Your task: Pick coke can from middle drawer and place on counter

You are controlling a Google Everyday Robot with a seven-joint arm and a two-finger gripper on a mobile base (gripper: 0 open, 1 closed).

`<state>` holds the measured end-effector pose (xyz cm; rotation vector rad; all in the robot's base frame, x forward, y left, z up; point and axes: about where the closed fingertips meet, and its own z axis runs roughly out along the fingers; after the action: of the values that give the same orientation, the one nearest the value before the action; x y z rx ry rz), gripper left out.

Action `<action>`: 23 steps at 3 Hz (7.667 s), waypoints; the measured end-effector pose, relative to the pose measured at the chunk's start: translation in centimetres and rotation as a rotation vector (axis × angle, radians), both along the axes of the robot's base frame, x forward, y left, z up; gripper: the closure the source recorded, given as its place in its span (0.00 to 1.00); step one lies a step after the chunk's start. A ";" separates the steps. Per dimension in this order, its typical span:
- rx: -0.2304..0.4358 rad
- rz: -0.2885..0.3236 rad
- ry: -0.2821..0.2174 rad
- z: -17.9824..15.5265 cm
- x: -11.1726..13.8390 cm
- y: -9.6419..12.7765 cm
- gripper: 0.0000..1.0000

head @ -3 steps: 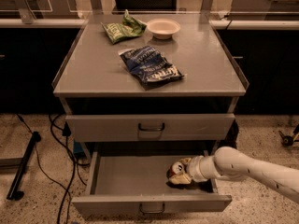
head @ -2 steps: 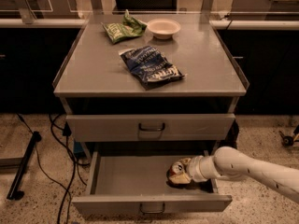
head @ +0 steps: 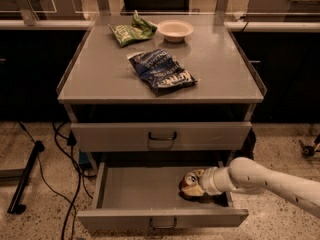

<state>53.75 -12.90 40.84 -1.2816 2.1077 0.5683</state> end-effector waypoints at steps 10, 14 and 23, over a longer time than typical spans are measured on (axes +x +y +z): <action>-0.058 0.134 -0.080 48.8 -2.3 -9.3 1.00; -0.062 0.122 -0.111 56.2 2.1 -8.1 1.00; 0.083 0.071 -0.051 47.6 10.0 -5.7 1.00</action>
Offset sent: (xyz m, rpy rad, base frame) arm -0.0181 -0.0240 0.0626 0.0147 -0.0252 0.0579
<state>63.73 -18.63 88.43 -1.3142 1.9833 0.6397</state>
